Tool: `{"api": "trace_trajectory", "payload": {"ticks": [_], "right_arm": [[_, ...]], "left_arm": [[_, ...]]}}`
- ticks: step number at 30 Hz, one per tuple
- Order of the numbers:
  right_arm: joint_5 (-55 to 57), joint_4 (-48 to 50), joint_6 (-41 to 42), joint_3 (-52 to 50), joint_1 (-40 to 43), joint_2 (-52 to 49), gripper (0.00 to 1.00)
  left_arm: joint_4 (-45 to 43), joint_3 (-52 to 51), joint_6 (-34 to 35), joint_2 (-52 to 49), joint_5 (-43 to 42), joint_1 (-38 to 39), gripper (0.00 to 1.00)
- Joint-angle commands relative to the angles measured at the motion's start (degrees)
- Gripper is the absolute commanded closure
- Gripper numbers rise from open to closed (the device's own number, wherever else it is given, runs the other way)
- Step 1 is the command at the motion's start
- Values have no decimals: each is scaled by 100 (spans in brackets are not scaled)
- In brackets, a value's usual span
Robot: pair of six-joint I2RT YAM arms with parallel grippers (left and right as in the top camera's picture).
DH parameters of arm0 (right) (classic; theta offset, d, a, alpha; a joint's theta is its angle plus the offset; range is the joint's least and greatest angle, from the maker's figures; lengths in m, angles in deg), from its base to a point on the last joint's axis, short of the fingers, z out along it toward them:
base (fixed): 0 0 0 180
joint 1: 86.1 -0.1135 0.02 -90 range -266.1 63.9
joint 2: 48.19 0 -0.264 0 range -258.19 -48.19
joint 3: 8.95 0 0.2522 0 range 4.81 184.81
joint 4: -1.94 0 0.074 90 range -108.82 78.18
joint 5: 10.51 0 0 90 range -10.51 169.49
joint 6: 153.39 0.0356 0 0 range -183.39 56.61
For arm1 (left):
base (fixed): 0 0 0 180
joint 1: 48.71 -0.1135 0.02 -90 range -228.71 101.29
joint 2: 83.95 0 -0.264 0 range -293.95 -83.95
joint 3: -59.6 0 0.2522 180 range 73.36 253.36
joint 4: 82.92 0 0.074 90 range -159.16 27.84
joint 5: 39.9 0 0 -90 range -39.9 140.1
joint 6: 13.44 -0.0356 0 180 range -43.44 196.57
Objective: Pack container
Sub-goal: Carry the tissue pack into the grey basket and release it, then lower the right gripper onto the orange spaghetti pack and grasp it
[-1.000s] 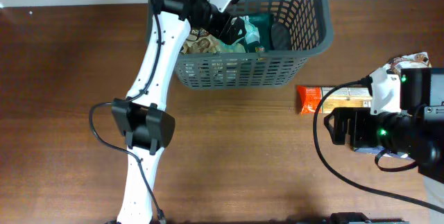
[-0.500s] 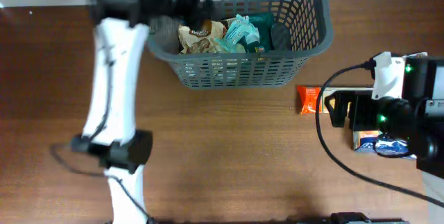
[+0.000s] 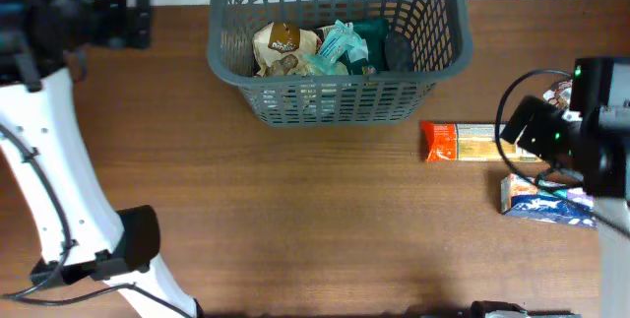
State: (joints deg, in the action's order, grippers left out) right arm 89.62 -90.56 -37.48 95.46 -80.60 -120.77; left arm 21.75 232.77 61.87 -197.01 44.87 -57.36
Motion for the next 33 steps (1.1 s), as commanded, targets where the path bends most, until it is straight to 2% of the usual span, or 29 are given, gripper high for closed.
{"api": "trace_trajectory", "payload": {"ticks": [1, 3, 9, 15, 22, 33], "right_arm": [[-7, 20, 411, 63, 216, -457, 1], [-203, 17, 833, 63, 286, -776, 1], [-323, 72, 2765, 63, 293, -1816, 1], [-1060, 490, 4039, 63, 317, -2830, 1], [-1445, 903, 4352, 63, 472, -3530, 1], [-1464, 870, 4039, -144, 1296, -3864, 1]], "left_arm": [[138, -42, 227, -35, 55, -369, 1], [175, -42, 227, -35, 57, -483, 1], [175, -42, 225, -35, 57, -551, 1], [175, -42, 225, -35, 57, -551, 1], [175, -42, 227, -35, 57, -551, 1], [175, -42, 225, -35, 57, -551, 1]]}}
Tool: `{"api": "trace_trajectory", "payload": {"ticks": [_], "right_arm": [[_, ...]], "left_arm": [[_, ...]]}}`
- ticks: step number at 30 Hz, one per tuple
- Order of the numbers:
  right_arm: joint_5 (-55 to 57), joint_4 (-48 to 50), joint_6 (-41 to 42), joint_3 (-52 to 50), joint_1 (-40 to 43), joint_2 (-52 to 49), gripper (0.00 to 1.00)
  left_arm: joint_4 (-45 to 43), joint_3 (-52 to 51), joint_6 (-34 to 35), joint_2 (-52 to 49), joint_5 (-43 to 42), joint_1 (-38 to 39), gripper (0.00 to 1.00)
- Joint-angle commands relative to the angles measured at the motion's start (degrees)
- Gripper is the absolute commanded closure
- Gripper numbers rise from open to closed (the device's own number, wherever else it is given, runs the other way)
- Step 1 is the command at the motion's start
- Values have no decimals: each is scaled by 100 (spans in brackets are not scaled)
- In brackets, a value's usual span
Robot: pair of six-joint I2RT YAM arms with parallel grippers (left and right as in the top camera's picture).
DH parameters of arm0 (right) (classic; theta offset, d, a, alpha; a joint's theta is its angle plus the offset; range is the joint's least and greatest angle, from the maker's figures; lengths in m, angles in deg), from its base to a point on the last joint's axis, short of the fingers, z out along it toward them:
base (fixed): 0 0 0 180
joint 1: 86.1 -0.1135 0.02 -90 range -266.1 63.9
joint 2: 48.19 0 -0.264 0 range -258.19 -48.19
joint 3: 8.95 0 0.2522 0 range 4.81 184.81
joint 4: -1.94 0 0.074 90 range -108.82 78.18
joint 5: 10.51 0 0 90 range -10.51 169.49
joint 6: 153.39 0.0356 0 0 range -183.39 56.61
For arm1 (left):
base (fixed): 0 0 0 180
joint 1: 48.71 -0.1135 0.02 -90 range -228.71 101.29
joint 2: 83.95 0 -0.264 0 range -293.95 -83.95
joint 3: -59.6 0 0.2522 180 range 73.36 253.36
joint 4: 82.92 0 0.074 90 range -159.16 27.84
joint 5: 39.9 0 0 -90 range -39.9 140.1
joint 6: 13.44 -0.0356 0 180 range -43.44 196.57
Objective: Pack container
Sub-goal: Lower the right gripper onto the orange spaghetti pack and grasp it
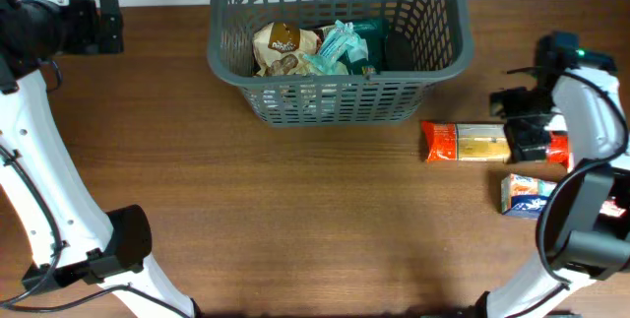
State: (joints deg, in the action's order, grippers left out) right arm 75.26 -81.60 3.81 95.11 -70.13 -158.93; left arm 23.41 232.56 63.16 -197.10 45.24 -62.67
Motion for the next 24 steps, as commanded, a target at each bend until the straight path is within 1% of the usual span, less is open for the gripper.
{"api": "trace_trajectory", "payload": {"ticks": [1, 4, 9, 12, 16, 24], "right_arm": [[-26, -20, -131, -153, 332, -50, 1], [15, 70, -358, -267, 549, -55, 1], [55, 562, -728, -581, 728, -55, 1], [52, 822, -741, -793, 732, -66, 1], [-57, 1447, -741, -1128, 715, -87, 1], [-76, 1895, -741, -1163, 715, -376, 1]], "left_arm": [[9, -20, 96, -26, 20, -20, 1], [9, -20, 98, -26, 20, -20, 1], [9, -20, 96, -26, 20, -20, 1], [9, -20, 96, -26, 20, -20, 1], [7, -20, 98, -26, 20, -20, 1], [9, -20, 96, -26, 20, -20, 1]]}}
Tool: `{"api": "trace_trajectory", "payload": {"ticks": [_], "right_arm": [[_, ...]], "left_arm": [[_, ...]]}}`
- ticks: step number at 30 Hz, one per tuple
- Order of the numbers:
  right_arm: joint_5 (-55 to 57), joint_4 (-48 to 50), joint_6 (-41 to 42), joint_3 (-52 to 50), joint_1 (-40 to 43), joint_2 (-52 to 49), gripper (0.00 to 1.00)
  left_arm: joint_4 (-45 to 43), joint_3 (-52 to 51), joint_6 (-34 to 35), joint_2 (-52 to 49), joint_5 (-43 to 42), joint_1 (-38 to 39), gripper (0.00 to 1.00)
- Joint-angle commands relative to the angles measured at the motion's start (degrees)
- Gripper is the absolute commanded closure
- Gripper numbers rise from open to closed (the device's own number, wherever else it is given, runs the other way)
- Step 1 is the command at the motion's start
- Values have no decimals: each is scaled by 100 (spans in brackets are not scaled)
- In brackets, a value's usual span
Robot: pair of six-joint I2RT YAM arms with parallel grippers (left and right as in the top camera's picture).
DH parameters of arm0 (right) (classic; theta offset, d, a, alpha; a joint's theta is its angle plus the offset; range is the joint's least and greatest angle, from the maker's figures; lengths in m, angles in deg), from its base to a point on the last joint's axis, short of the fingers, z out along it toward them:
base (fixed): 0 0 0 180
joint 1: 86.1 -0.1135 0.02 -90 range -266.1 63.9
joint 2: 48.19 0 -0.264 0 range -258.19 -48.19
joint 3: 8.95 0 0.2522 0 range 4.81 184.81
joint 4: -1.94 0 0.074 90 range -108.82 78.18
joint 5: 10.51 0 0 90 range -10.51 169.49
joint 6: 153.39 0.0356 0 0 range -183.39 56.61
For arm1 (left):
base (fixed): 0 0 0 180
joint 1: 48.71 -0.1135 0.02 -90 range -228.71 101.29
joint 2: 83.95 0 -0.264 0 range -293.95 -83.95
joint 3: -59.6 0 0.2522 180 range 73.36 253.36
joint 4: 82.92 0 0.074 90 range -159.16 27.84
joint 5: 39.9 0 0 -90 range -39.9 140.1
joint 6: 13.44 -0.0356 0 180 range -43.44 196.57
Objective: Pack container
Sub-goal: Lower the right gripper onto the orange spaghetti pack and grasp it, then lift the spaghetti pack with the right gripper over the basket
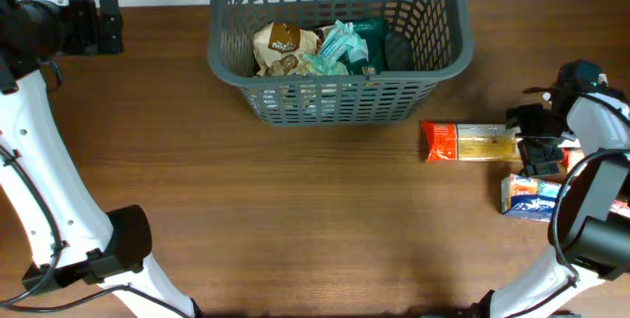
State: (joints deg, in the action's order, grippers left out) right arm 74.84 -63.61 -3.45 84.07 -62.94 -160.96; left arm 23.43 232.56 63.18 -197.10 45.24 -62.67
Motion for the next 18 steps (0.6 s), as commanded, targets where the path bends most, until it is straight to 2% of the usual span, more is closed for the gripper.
{"api": "trace_trajectory", "payload": {"ticks": [1, 9, 10, 11, 14, 18], "right_arm": [[-35, 114, -15, -59, -4, -199, 1], [-31, 326, -15, -61, -4, -400, 0], [-31, 337, -15, -61, -4, -435, 4], [-33, 354, -15, -61, -4, -472, 10], [-33, 339, -17, -61, -4, -570, 44], [-83, 256, -20, -61, -4, -601, 67]], "left_arm": [[7, -20, 94, -26, 20, -20, 1], [7, -20, 94, -26, 20, -20, 1], [7, -20, 94, -26, 20, -20, 1], [7, -20, 94, -26, 20, -20, 1], [7, -20, 94, -26, 20, -20, 1], [7, -20, 94, -26, 20, -20, 1]]}}
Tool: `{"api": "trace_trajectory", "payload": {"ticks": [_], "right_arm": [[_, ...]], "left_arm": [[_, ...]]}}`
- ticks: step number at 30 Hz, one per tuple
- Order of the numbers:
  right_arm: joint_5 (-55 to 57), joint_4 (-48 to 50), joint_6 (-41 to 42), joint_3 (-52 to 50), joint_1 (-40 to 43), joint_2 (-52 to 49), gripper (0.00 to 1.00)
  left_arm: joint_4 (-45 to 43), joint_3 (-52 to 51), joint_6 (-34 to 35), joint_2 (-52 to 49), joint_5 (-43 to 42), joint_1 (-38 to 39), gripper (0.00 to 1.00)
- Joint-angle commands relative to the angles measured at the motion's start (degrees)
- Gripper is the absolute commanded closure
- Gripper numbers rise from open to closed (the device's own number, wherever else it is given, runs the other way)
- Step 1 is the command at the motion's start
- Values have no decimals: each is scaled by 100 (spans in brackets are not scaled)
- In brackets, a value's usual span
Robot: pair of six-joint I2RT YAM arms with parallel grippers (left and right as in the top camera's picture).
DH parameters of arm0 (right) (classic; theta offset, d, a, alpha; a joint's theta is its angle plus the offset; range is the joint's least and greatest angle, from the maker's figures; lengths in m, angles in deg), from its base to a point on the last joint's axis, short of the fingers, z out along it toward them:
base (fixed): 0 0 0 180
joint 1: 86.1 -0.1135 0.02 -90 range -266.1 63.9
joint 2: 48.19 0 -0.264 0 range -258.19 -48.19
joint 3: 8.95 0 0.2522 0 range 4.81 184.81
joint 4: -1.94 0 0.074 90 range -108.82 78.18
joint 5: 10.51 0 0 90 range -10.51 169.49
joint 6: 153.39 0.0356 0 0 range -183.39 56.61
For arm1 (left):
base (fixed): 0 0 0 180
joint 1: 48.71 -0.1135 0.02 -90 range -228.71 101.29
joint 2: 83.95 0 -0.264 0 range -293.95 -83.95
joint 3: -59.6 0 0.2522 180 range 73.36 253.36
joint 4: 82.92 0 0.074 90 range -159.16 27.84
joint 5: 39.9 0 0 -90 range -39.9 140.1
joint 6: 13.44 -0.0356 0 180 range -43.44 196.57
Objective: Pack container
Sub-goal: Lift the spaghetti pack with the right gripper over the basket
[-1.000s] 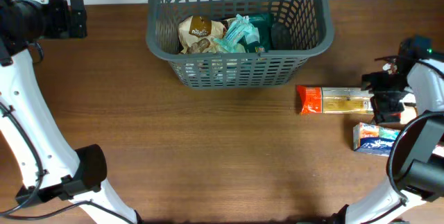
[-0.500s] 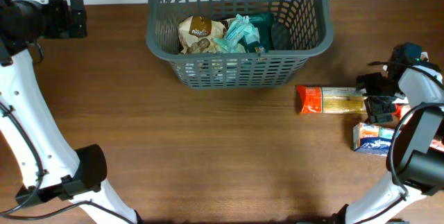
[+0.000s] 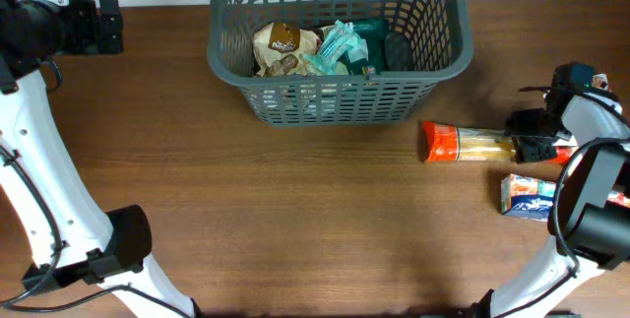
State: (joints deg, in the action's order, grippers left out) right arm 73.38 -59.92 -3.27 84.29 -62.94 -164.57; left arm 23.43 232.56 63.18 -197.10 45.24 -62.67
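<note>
The grey mesh basket [image 3: 340, 101] stands at the back middle of the table and holds several snack packets [image 3: 315, 47]. To its right a long orange and yellow pasta packet [image 3: 468, 143] lies on the wood. My right gripper [image 3: 530, 135] is at the packet's right end, with its fingers closed in on both sides of it. My left gripper [image 3: 110, 25] hangs at the far left back, away from everything. Its fingers are too small to read.
A blue and white packet [image 3: 530, 197] lies just in front of the pasta packet's right end. Something red [image 3: 618, 200] shows at the right edge beside my right arm. The left arm's white links run down the left side.
My right gripper's fingers were spread wide around the pasta packet's right end. Now they are closed on it, and the packet looks narrower. The left arm has not moved.
At first my right arm was over the blue packet and the pasta packet's right end, with my left gripper further right. Then the right gripper was at the pasta packet's end, then spread around it, and now it is shut on it.
</note>
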Motion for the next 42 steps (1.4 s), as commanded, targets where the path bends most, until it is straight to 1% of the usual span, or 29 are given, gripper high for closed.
{"api": "trace_trajectory", "payload": {"ticks": [1, 3, 4, 5, 11, 16, 25, 29, 32, 36, 39, 40, 42], "right_arm": [[-7, -122, -39, -83, -4, -240, 75], [-345, -107, -192, -83, 17, -238, 89], [-542, -83, -299, -81, 24, -238, 94], [-758, -52, -448, -70, 28, -236, 96], [-1626, -50, -1416, 282, 28, -35, 96], [-1639, -74, -2199, 807, 26, 636, 96], [-1722, -376, -2450, 1869, -15, 1982, 96], [-2162, -479, -2981, 2293, -160, 2492, 96], [-2218, -599, -3652, 2599, -352, 2907, 96], [-2315, -431, -4288, 2793, -658, 3373, 96], [-2824, -284, -5386, 2861, -1062, 3615, 96], [-2992, -284, -5936, 2868, -1300, 3687, 96], [-3067, -306, -6520, 2870, -1615, 3727, 96]], "left_arm": [[7, -20, 94, -26, 20, -20, 1], [7, -20, 94, -26, 20, -20, 1], [7, -20, 94, -26, 20, -20, 1], [7, -20, 94, -26, 20, -20, 1], [7, -20, 94, -26, 20, -20, 1], [7, -20, 94, -26, 20, -20, 1], [7, -20, 94, -26, 20, -20, 1], [4, -20, 94, -26, 20, -20, 1], [7, -20, 94, -26, 20, -20, 1], [4, -20, 96, -26, 20, -20, 1], [7, -20, 94, -26, 20, -20, 1], [7, -20, 94, -26, 20, -20, 1], [7, -20, 94, -26, 20, -20, 1]]}}
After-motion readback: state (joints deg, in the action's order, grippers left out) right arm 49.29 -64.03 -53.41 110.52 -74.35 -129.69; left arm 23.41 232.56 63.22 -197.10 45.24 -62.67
